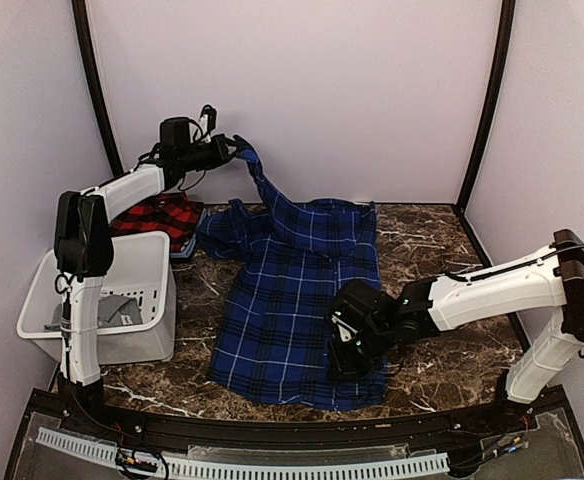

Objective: Fold and stack the long sleeve shirts
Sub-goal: Fold the flattened shirt at the center of the board, then fold the sleeve of the 1/3-folded shirt.

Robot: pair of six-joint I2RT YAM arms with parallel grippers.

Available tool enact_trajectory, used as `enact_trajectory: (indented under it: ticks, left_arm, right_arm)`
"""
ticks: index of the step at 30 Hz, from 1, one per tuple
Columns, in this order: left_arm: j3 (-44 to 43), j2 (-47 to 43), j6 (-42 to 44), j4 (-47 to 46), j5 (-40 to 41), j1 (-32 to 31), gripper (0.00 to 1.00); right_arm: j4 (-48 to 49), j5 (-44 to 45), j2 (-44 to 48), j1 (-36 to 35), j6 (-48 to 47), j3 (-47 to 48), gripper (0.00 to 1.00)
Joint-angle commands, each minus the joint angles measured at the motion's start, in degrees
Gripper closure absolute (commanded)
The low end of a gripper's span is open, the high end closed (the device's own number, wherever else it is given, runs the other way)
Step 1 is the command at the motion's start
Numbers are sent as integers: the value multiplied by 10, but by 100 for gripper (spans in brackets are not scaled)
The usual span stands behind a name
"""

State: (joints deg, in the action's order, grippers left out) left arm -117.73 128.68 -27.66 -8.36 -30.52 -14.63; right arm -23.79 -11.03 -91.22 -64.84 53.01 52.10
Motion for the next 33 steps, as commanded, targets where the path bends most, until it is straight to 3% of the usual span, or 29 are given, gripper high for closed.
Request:
enact_trajectory:
  ticks: [1, 10, 15, 18, 21, 26, 33]
  left_arm:
    - [10, -39, -4, -34, -1, 0, 100]
    - [-19, -41, -4, -26, 3, 0, 100]
    - [2, -41, -8, -33, -1, 0, 100]
    - [7, -41, -13, -38, -4, 0, 100]
    - [6, -41, -15, -40, -5, 0, 100]
    - [6, -41, -16, -44, -8, 0, 100]
    - [1, -43, -15, -41, 1, 0, 100]
  right_arm:
    - [33, -20, 5, -2, 4, 3, 100]
    - [29, -22, 13, -2, 3, 0, 99]
    - [8, 15, 52, 1, 7, 8, 63]
    - [-32, 47, 95, 21, 10, 7, 57]
    - [-50, 72, 148, 58, 22, -23, 59]
    - [-9, 68, 213, 107, 44, -87, 73]
    - [66, 11, 183, 99, 62, -147, 90]
